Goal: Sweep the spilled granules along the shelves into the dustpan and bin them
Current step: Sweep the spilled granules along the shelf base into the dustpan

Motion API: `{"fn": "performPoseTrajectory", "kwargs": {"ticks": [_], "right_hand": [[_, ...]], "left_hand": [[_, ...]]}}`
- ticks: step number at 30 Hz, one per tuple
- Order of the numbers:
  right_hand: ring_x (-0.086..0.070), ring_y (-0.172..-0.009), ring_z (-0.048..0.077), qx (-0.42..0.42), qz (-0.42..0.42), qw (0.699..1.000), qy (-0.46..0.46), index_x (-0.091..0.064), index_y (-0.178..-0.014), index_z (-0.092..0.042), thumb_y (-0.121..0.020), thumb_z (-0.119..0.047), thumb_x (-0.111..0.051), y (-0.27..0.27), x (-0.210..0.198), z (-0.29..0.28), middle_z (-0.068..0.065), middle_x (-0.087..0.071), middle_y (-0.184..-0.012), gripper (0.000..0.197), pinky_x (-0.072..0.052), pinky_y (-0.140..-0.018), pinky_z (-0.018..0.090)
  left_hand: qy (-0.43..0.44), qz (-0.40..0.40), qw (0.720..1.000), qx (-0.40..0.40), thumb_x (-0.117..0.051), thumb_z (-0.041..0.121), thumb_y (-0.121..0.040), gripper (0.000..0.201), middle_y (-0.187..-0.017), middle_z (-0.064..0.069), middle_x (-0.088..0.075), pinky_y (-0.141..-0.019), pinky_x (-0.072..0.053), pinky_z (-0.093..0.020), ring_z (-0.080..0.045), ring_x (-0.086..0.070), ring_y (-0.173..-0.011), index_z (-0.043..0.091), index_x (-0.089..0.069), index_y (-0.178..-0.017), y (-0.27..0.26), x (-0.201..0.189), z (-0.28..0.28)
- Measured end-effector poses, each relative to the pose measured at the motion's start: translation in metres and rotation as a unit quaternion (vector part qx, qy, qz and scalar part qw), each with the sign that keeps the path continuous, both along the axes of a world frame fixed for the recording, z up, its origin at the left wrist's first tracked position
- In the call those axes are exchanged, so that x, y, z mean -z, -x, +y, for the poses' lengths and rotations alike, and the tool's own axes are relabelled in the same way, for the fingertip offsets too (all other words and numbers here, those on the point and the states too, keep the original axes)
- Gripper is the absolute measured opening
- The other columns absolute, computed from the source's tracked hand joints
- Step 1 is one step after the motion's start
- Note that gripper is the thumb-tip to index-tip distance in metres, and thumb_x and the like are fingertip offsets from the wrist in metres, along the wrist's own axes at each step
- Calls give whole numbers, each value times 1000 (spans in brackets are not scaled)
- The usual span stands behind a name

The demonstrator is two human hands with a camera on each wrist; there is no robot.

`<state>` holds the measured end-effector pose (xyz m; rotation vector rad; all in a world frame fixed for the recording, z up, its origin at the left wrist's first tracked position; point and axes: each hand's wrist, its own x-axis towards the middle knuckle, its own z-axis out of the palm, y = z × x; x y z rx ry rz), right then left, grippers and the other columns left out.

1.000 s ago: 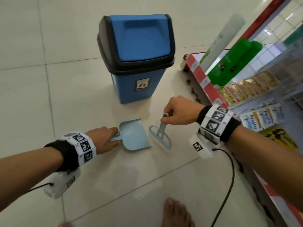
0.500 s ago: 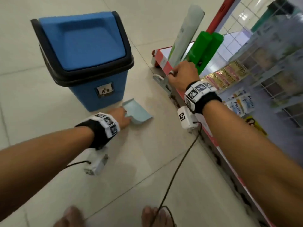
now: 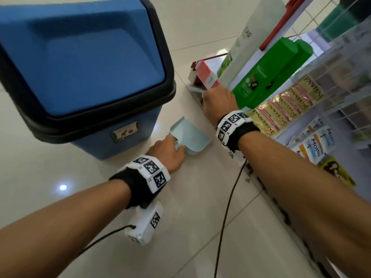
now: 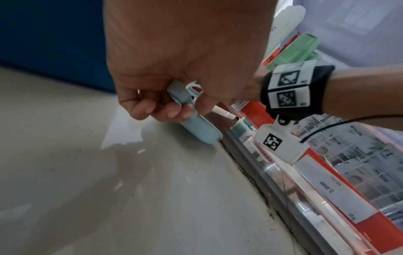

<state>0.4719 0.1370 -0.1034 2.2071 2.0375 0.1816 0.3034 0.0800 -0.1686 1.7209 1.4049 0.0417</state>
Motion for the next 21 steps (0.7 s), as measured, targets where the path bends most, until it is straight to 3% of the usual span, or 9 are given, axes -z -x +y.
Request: {"fn": "performPoseTrajectory", "kwargs": {"ticks": [6, 10, 15, 18, 21], "right_hand": [[-63, -96, 43, 21, -5, 998, 58, -63, -104, 1, -93, 0, -48, -3, 14, 3, 23, -62, -104, 18, -50, -71, 43], [-60, -79, 39, 18, 12, 995, 102, -65, -102, 5, -93, 2, -47, -17, 13, -33, 25, -63, -96, 20, -40, -62, 35], [-64, -87, 40, 25, 62, 994, 86, -67, -102, 1, -94, -5, -54, -30, -6, -71, 23, -63, -98, 17, -58, -72, 42], [-61, -74, 34, 11, 73, 997, 36, -68, -96, -4, -95, -10, -54, -25, -11, -67, 16, -61, -84, 15, -55, -64, 38], [-60, -76, 35, -16, 62, 998, 24, -66, -97, -3, -96, -5, -49, -12, -13, -45, 16, -59, -85, 17, -56, -67, 42]], "left_hand": [[8, -4, 1000, 1, -46, 45, -96, 45, -128, -13, -63, -80, -44, -34, -36, -62, -112, 22, -46, -136, -7, 10, -2], [8, 25, 999, 29, -44, 44, -97, 47, -133, -13, -61, -90, -48, -37, -36, -60, -116, 21, -44, -139, 0, 10, -8], [17, 40, 998, 41, -45, 41, -100, 47, -137, -13, -59, -87, -42, -33, -36, -58, -120, 20, -42, -141, 12, 6, -13], [25, 35, 998, 53, -45, 38, -100, 48, -140, -13, -57, -96, -45, -36, -35, -56, -123, 20, -40, -144, 16, 9, -18], [18, 38, 998, 53, -44, 39, -99, 47, -138, -13, -59, -95, -46, -38, -35, -57, -121, 20, -42, -142, 16, 8, -20]]}}
